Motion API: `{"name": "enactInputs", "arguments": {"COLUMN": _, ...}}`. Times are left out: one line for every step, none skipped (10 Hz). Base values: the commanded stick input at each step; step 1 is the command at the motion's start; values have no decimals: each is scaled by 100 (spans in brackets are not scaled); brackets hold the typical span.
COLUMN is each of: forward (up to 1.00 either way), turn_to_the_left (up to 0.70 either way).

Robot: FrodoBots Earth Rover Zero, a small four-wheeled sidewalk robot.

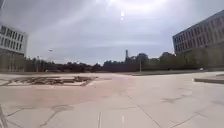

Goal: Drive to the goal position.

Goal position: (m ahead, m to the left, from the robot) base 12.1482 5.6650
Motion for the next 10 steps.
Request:
{"name": "enactInputs", "arguments": {"forward": 70, "turn_to_the_left": 0}}
{"name": "enactInputs", "arguments": {"forward": 70, "turn_to_the_left": 0}}
{"name": "enactInputs", "arguments": {"forward": 70, "turn_to_the_left": 0}}
{"name": "enactInputs", "arguments": {"forward": 70, "turn_to_the_left": 0}}
{"name": "enactInputs", "arguments": {"forward": 70, "turn_to_the_left": 0}}
{"name": "enactInputs", "arguments": {"forward": 70, "turn_to_the_left": 0}}
{"name": "enactInputs", "arguments": {"forward": 70, "turn_to_the_left": 0}}
{"name": "enactInputs", "arguments": {"forward": 70, "turn_to_the_left": 0}}
{"name": "enactInputs", "arguments": {"forward": 70, "turn_to_the_left": 0}}
{"name": "enactInputs", "arguments": {"forward": 70, "turn_to_the_left": 0}}
